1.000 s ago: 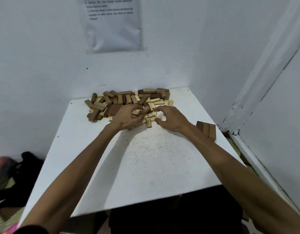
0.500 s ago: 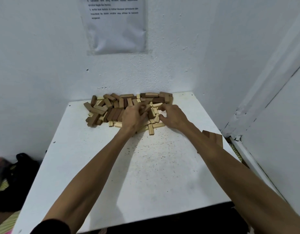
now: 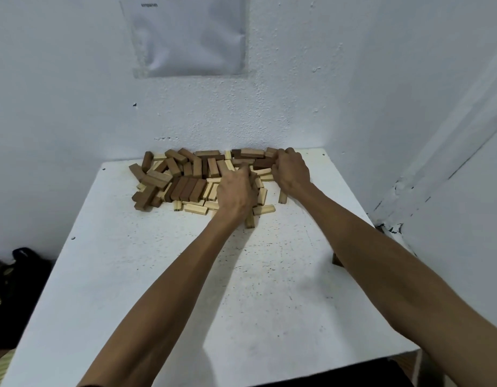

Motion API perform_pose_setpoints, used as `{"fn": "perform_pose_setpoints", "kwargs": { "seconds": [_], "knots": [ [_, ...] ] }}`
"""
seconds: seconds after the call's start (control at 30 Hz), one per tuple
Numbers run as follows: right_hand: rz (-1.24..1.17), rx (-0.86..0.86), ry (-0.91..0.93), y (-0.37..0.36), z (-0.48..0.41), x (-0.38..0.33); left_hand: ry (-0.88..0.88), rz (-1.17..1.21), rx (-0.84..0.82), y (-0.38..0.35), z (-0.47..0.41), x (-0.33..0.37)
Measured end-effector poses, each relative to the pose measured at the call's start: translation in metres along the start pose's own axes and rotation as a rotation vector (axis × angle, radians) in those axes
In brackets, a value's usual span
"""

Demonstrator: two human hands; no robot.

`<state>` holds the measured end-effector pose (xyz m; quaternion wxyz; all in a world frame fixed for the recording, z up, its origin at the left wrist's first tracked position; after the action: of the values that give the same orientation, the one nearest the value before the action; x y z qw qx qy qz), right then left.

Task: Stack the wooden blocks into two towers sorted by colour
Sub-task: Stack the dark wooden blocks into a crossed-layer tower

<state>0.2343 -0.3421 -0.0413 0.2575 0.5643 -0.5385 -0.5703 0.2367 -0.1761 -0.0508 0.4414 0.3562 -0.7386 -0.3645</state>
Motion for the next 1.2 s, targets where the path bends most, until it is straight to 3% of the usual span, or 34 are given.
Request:
{"fn": "perform_pose_setpoints", "kwargs": {
  "seconds": [0.17, 0.6, 0.9, 1.2],
  "knots": [
    [-0.072, 0.063, -0.084, -0.003, -0.004, 0.013, -0.053, 0.005, 0.006, -0.002, -0.001, -0.007],
    [-0.140, 0.193, -0.067, 0.028, 0.031, 0.002, -0.123, 0.359, 0.056, 0.037, 0.018, -0.005],
    [-0.282, 0.271, -0.086, 0.057, 0.129, -0.018, -0.158, 0.442, 0.099, 0.078, 0.070, -0.001],
    [-0.279, 0.222, -0.043, 0.049, 0.253, -0.017, -0.181, 0.490, -0.060, 0.084, 0.168, -0.007]
  ]
}}
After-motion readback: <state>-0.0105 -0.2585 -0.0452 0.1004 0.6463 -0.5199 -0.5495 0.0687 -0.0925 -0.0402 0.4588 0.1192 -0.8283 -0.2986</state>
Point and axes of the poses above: each hand's wrist, its own z-axis away from the middle knuckle, its own y-axis out of the back of the hand, x = y × z, the point moved 6 cm from there along -z, towards the middle knuckle, and after that the axes turned 2 degrees about x, right-handed, at the moved point
